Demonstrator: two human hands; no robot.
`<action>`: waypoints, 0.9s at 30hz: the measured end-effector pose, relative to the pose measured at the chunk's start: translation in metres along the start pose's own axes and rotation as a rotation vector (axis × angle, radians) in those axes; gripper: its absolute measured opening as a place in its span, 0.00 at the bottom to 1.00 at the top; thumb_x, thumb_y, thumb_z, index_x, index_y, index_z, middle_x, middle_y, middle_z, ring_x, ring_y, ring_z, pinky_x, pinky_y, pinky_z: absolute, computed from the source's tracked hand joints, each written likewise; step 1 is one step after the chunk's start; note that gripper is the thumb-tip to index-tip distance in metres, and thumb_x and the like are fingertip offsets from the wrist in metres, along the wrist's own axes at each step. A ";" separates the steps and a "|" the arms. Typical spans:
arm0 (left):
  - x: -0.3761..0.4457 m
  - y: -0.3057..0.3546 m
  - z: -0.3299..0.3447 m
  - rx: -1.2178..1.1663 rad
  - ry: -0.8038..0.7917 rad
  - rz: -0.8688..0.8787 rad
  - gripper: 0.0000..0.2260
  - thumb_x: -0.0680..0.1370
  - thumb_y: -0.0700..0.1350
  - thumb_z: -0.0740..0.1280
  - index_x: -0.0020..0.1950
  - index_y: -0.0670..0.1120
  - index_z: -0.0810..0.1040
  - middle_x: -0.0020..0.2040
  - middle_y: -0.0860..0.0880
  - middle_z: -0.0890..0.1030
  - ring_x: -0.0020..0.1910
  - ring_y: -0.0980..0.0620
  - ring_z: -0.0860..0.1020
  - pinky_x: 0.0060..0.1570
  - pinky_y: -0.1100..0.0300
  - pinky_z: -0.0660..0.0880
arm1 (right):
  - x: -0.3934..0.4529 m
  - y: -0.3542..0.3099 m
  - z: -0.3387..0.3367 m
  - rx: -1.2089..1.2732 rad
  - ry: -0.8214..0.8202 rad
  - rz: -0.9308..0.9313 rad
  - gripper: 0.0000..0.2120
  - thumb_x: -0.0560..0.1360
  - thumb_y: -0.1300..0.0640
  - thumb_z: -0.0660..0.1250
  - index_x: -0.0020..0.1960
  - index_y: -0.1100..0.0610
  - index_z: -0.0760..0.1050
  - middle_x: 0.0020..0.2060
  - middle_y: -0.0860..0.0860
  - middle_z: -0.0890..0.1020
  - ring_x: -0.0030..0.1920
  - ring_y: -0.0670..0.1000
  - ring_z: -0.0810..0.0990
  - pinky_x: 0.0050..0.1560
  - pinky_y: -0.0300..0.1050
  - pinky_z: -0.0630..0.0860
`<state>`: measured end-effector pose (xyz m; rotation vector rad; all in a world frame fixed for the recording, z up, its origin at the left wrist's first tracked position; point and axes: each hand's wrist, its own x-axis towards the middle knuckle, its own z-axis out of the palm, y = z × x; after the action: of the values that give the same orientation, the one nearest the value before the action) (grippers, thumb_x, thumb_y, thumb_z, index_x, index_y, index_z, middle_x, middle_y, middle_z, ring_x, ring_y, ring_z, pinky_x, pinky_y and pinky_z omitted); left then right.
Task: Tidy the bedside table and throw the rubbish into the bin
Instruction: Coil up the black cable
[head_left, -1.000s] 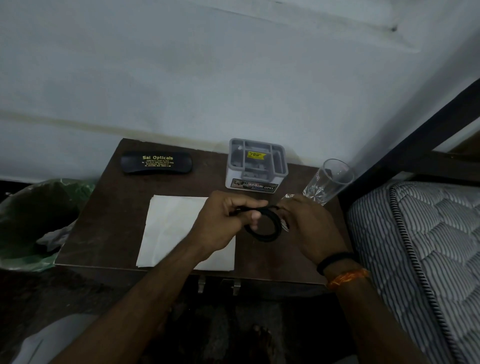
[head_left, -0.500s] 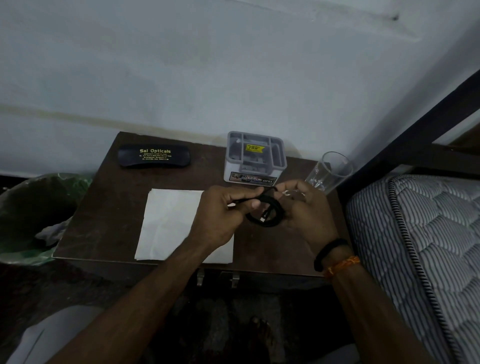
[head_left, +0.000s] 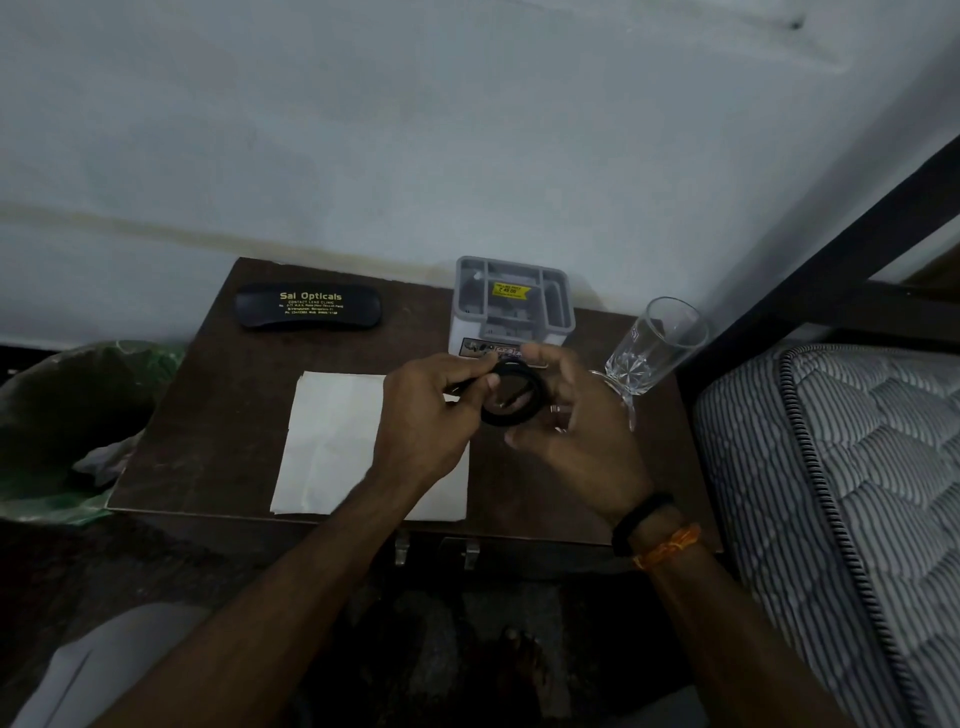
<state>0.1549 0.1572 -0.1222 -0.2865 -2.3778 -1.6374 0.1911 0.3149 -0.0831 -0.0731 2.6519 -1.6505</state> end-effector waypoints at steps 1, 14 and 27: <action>0.000 0.000 0.000 0.007 -0.001 -0.003 0.13 0.75 0.41 0.72 0.59 0.44 0.83 0.53 0.47 0.86 0.51 0.53 0.83 0.51 0.66 0.79 | -0.002 -0.003 0.002 -0.018 0.027 -0.027 0.29 0.67 0.67 0.76 0.64 0.54 0.71 0.56 0.46 0.80 0.55 0.39 0.79 0.48 0.26 0.72; -0.006 0.008 0.003 0.171 0.009 0.132 0.11 0.76 0.40 0.70 0.58 0.40 0.83 0.49 0.41 0.84 0.45 0.47 0.82 0.45 0.56 0.81 | -0.001 0.003 0.013 -0.665 0.370 -0.323 0.03 0.71 0.59 0.75 0.45 0.54 0.84 0.41 0.51 0.85 0.40 0.50 0.83 0.45 0.31 0.66; -0.006 0.012 0.001 -0.024 -0.220 0.114 0.10 0.80 0.42 0.66 0.60 0.42 0.79 0.54 0.47 0.79 0.47 0.52 0.81 0.36 0.60 0.82 | 0.006 -0.005 -0.006 0.160 0.547 0.032 0.13 0.74 0.57 0.73 0.56 0.53 0.73 0.36 0.52 0.85 0.36 0.50 0.86 0.38 0.49 0.83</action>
<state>0.1638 0.1621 -0.1130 -0.6248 -2.4461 -1.6585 0.1853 0.3178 -0.0757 0.4895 2.8290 -2.1154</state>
